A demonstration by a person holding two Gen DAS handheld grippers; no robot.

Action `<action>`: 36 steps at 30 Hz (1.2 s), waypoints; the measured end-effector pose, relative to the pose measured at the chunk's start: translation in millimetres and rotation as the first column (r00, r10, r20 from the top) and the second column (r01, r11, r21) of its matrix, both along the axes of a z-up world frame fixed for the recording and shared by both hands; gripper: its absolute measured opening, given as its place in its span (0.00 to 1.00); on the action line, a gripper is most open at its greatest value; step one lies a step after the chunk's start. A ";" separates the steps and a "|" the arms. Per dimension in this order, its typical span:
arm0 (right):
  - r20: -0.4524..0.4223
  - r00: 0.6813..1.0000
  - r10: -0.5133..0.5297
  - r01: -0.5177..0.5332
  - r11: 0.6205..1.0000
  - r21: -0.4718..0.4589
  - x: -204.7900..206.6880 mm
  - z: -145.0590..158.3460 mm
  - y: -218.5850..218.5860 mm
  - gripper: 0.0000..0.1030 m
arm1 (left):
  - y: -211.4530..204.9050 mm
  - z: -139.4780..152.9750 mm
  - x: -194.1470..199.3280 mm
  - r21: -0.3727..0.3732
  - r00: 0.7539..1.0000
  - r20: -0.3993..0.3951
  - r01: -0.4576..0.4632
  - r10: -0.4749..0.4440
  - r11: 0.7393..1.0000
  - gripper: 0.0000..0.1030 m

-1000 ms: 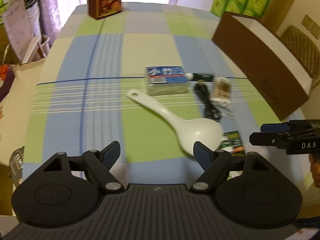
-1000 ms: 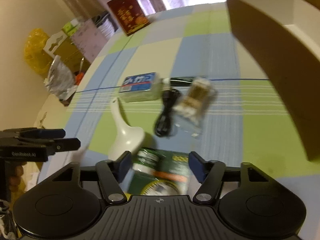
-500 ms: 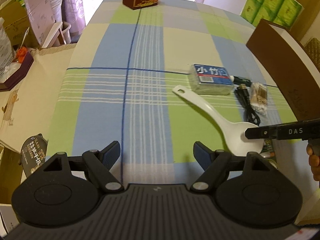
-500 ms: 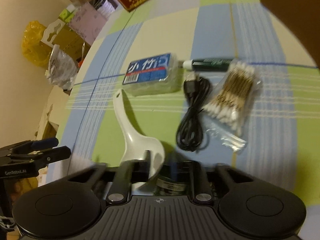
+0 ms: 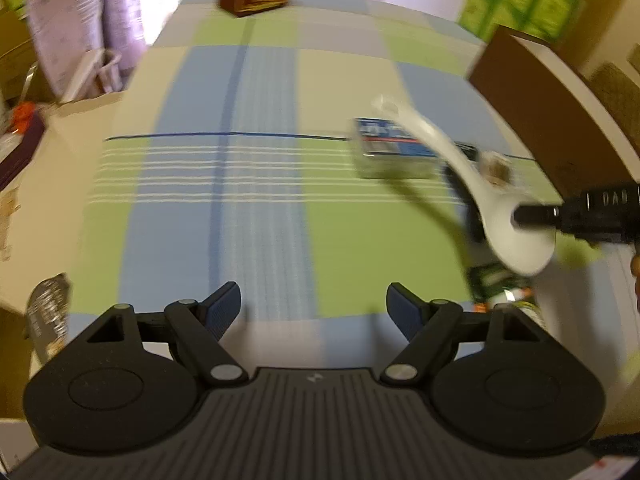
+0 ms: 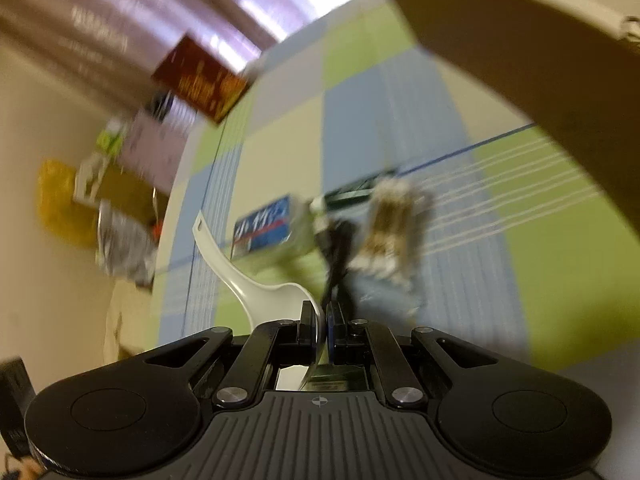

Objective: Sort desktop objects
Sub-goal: 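Grasp the white plastic spoon with the right tool while the left tool grasps the green Mentholatum pack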

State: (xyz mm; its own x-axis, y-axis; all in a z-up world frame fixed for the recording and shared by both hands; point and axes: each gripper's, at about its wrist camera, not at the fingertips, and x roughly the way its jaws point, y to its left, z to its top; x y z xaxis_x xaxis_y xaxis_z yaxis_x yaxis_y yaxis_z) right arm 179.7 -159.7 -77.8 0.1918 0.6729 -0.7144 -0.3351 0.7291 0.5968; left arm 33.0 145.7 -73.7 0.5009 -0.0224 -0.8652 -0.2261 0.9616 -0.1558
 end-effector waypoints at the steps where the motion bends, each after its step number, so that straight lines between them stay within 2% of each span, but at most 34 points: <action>1: 0.003 1.000 -0.020 0.020 1.000 0.002 -0.3 2.3 -7.3 0.02 | -5.8 0.4 1.7 -0.006 1.000 0.006 0.019 -0.019 1.000 0.74; 5: 0.007 0.995 -0.097 0.097 0.995 0.003 -4.0 9.4 -33.1 0.02 | -39.9 0.5 12.0 -0.021 0.990 0.034 0.140 -0.139 0.990 0.75; 8: 0.002 0.990 -0.140 0.140 0.990 0.001 -8.9 12.3 -49.5 0.02 | -65.2 -1.5 20.4 -0.028 0.963 0.059 0.264 -0.262 0.964 0.75; 10: -0.006 0.987 -0.163 0.163 0.987 -0.002 -13.0 11.1 -59.1 0.02 | -82.5 -3.6 25.8 -0.021 0.927 0.089 0.367 -0.364 0.930 0.74; 14: -0.024 0.976 -0.216 0.216 0.976 -0.009 -21.9 11.5 -84.8 0.02 | -111.2 -7.7 36.6 0.022 0.836 0.118 0.538 -0.537 0.843 0.74; 19: -0.047 0.961 -0.274 0.273 0.962 -0.016 -33.9 11.3 -114.2 0.02 | -129.7 -19.5 55.1 0.078 0.729 0.088 0.675 -0.679 0.734 0.70; 21: -0.055 0.952 -0.301 0.300 0.954 -0.021 -38.9 10.7 -125.9 0.02 | -134.2 -25.1 59.7 0.090 0.689 0.066 0.716 -0.722 0.692 0.65; 24: -0.064 0.939 -0.338 0.336 0.941 -0.031 -45.1 9.3 -139.6 0.02 | -139.4 -31.8 61.7 0.099 0.646 0.036 0.757 -0.763 0.646 0.61; 26: -0.072 0.931 -0.357 0.355 0.934 -0.036 -48.0 7.8 -147.2 0.02 | -139.8 -35.7 65.2 0.099 0.632 0.026 0.770 -0.775 0.631 0.59; 28: -0.074 0.927 -0.369 0.366 0.930 -0.042 -49.9 7.0 -152.0 0.02 | -140.5 -40.3 68.2 0.086 0.627 0.014 0.775 -0.779 0.626 0.47; 29: -0.076 0.925 -0.372 0.369 0.928 -0.043 -51.0 6.4 -155.4 0.02 | -139.3 -41.9 68.8 0.080 0.631 0.009 0.773 -0.776 0.629 0.37; 34: -0.077 0.926 -0.369 0.367 0.929 -0.042 -51.6 6.7 -159.0 0.02 | -142.5 -40.4 60.3 0.082 0.653 0.020 0.754 -0.757 0.652 0.37; 36: -0.076 0.932 -0.354 0.353 0.935 -0.035 -50.5 8.4 -157.6 0.02 | -143.4 -38.7 57.3 0.082 0.671 0.014 0.739 -0.742 0.669 0.37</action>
State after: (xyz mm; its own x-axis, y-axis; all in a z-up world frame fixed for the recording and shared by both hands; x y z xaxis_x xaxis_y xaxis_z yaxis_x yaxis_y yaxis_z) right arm 129.2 -317.3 -69.4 0.3562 0.5570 -0.7503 -0.0052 0.8041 0.5945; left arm 90.4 2.3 -112.4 0.3799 -0.3481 -0.8571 0.5694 0.8181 -0.0799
